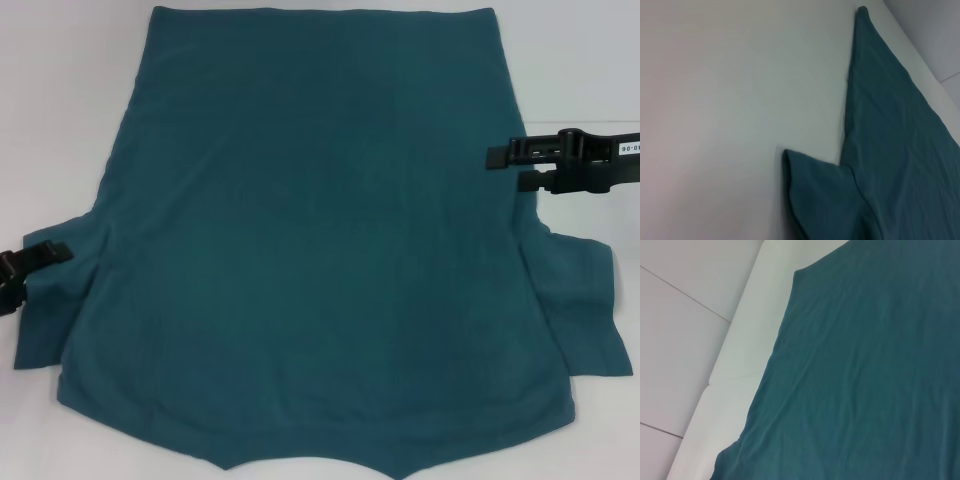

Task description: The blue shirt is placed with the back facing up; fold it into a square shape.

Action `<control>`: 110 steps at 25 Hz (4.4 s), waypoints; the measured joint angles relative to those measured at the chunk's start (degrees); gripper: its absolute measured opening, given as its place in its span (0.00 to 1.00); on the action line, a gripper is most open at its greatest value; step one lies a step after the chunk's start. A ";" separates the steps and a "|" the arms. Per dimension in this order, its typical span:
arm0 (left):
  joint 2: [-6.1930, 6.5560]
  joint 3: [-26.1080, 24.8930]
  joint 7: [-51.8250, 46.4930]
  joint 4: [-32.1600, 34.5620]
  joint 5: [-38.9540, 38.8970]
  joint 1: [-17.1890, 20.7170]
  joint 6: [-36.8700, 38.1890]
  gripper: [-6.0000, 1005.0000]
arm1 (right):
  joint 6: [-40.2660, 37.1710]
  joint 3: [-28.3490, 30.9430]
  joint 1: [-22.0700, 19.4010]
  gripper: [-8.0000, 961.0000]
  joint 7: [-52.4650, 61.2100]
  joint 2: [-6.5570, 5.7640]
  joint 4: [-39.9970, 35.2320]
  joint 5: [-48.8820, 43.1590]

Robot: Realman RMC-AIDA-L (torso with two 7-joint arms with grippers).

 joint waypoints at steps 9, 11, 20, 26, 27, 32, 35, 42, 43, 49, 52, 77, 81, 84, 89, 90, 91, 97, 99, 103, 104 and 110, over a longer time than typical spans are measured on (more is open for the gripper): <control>-0.14 2.71 1.38 2.23 0.59 0.21 -0.12 0.77 | 0.00 0.13 -0.09 0.89 0.00 0.00 -0.03 0.08; -0.29 2.87 1.27 2.50 1.17 0.24 -0.26 0.68 | 0.00 0.17 -0.08 0.89 0.00 0.00 -0.11 0.09; -0.44 3.00 1.43 2.93 1.48 0.34 -0.36 0.28 | 0.00 0.27 -0.07 0.89 0.00 0.00 -0.30 0.10; -0.15 2.92 0.83 2.99 3.06 0.08 -0.26 0.15 | -0.01 0.27 -0.08 0.89 0.00 0.00 -0.34 0.09; -0.04 2.79 0.58 3.03 3.82 -0.07 -0.18 0.13 | -0.02 0.26 -0.10 0.89 0.00 0.00 -0.35 0.09; 0.23 3.04 -0.01 4.63 4.75 -0.27 0.53 0.03 | 0.00 0.26 -0.13 0.89 0.00 0.00 -0.35 0.09; 0.70 3.53 -0.44 7.39 7.76 -0.87 2.00 0.00 | 0.01 0.26 -0.15 0.89 -0.01 0.00 -0.35 0.09; 1.28 5.51 -2.41 15.41 17.84 -3.45 5.33 0.00 | 0.00 0.26 -0.16 0.89 -0.22 0.00 -0.35 0.07; 1.27 6.51 -2.82 16.46 18.69 -3.57 5.36 0.00 | 0.01 0.26 -0.16 0.89 -0.24 0.00 -0.35 0.07; 0.87 13.38 -6.64 22.57 23.37 -4.89 5.26 0.00 | 0.00 0.26 -0.17 0.89 -0.31 0.00 -0.35 0.08; 0.87 15.40 -9.46 24.35 27.15 -6.46 5.33 0.00 | 0.00 0.26 -0.14 0.89 -0.40 0.00 -0.35 0.09; -2.50 27.51 -27.32 29.33 35.28 -20.37 21.54 0.00 | 0.11 -0.24 0.26 0.89 -0.56 0.53 -0.44 -0.18; -3.01 27.62 -28.12 24.76 35.42 -23.20 18.19 0.01 | 0.12 -0.30 0.28 0.89 -0.60 0.57 -0.44 -0.18; -2.90 27.70 -28.98 20.38 35.96 -24.74 14.94 0.01 | 0.12 -0.16 0.12 0.89 -0.57 0.59 -0.44 -0.15; -2.62 27.86 -30.29 17.68 37.43 -25.14 10.92 0.01 | 0.25 -0.05 -0.04 0.89 -0.28 0.61 -0.37 -0.12; -2.39 27.86 -30.53 17.63 37.51 -25.03 10.69 0.01 | 0.27 -0.03 -0.05 0.89 -0.26 0.62 -0.36 -0.13; -2.18 27.83 -30.70 17.62 37.52 -24.91 10.68 0.01 | 0.29 -0.01 -0.05 0.89 -0.24 0.62 -0.35 -0.13; -1.21 27.45 -31.01 17.63 37.51 -24.13 10.97 0.02 | 0.69 -0.20 -0.07 0.89 -0.17 0.62 -0.35 -0.17; -1.35 27.35 -30.95 17.62 37.36 -24.08 11.27 0.02 | 0.72 -0.23 -0.07 0.89 -0.13 0.62 -0.35 -0.17; -1.77 27.66 -30.95 17.68 37.28 -24.26 11.54 0.02 | 0.72 -0.26 -0.07 0.89 -0.10 0.62 -0.35 -0.15; -1.84 27.70 -30.97 17.69 37.27 -24.36 11.65 0.02 | 0.72 -0.27 -0.07 0.89 -0.09 0.62 -0.35 -0.15; -2.75 27.78 -30.99 18.01 37.05 -25.38 13.36 0.02 | 0.71 -0.27 -0.10 0.89 -0.09 0.62 -0.29 -0.18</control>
